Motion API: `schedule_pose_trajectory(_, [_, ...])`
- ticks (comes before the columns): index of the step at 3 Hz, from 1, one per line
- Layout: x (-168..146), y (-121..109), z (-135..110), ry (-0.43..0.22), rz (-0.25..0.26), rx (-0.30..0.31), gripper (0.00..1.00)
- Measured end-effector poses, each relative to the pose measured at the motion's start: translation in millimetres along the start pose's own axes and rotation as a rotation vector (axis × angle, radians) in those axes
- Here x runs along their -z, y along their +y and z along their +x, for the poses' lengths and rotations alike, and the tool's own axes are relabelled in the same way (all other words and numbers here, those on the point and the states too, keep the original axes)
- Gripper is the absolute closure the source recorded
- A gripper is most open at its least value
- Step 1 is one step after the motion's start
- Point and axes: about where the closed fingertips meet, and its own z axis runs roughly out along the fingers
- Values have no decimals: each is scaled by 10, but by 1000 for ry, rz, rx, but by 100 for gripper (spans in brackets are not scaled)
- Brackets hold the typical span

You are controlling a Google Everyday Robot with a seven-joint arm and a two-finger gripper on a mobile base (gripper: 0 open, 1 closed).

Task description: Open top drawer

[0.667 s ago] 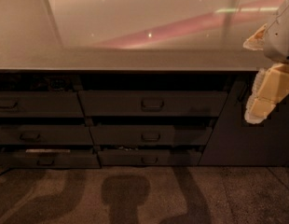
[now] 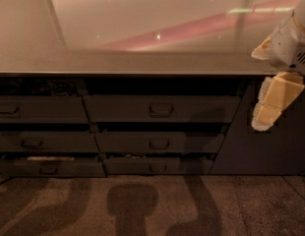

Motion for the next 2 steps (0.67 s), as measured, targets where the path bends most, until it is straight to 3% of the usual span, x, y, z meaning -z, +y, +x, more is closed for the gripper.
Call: schedule_pose_trajectory(2, [-1117,-79,108,117,-162,39,0])
